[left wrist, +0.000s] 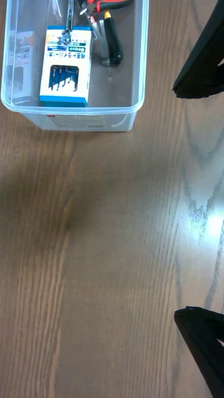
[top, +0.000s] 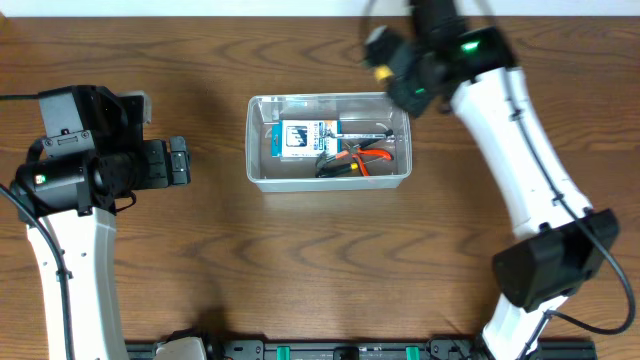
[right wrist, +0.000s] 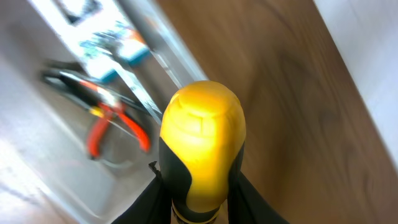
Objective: Pack container
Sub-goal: 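Carry the screwdriver into the container with the right gripper and release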
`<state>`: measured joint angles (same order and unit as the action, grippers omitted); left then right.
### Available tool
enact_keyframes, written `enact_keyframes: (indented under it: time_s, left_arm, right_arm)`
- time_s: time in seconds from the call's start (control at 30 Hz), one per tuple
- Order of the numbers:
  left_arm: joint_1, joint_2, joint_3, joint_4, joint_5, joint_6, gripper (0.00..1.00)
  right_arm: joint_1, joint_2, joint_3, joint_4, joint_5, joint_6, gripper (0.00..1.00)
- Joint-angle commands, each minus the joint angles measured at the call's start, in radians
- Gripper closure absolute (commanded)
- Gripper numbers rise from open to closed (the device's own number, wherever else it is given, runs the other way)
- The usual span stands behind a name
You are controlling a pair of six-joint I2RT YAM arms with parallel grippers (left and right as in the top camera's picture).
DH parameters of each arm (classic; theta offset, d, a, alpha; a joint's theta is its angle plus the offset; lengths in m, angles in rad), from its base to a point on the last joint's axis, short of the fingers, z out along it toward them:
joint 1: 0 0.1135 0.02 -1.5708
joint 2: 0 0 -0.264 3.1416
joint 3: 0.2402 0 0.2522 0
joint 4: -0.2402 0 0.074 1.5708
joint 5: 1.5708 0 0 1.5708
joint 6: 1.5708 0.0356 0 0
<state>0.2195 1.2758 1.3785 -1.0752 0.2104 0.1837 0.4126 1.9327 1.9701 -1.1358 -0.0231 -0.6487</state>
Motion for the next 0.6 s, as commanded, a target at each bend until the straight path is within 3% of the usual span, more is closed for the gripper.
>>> enact_keyframes:
  time_s: [0.0, 0.2, 0.57]
  left_arm:
    - [-0.002, 0.006, 0.0, -0.005, -0.001, -0.002, 0.02]
    - [-0.002, 0.006, 0.0, -0.005, -0.001, -0.002, 0.02]
    - [-0.002, 0.006, 0.0, -0.005, -0.001, -0.002, 0.02]
  right_arm:
    - [0.093, 0.018, 0.018, 0.014, -0.004, -0.136, 0.99]
    - [0.192, 0.107, 0.018, 0.018, -0.008, -0.314, 0.99]
    - [0.188, 0.292, 0.018, -0.014, -0.06, -0.317, 0.98]
